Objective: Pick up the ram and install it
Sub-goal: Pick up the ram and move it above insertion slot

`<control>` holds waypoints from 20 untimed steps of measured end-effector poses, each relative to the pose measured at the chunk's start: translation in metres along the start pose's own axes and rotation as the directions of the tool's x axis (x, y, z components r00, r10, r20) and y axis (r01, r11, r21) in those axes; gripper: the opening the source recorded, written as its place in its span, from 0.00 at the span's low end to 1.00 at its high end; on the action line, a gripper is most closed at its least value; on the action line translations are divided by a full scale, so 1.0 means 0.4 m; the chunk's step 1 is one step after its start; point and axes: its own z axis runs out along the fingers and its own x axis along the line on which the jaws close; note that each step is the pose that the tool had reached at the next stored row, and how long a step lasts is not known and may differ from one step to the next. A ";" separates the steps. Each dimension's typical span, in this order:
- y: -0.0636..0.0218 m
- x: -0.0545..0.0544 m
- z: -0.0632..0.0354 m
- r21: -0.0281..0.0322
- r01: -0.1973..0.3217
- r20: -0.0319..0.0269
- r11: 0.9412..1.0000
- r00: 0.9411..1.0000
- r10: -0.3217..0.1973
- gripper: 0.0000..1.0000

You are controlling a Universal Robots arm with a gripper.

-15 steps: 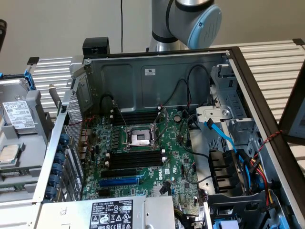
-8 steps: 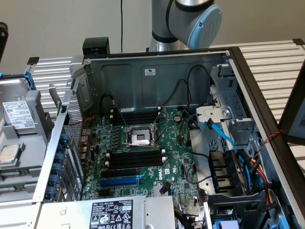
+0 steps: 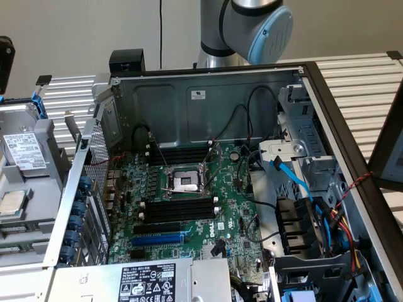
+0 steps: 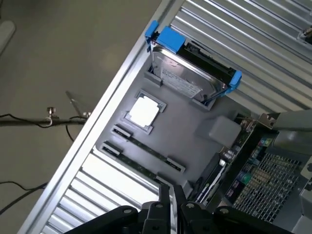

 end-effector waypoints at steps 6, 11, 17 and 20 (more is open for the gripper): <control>-0.001 0.000 0.021 0.000 0.109 -0.004 0.994 0.994 -0.109 0.25; -0.002 0.000 0.039 0.000 0.198 -0.007 0.980 0.980 -0.198 0.32; -0.001 0.001 0.054 -0.003 0.269 -0.013 0.963 0.963 -0.269 0.32; -0.001 0.001 0.062 -0.006 0.317 -0.018 0.948 0.948 -0.317 0.32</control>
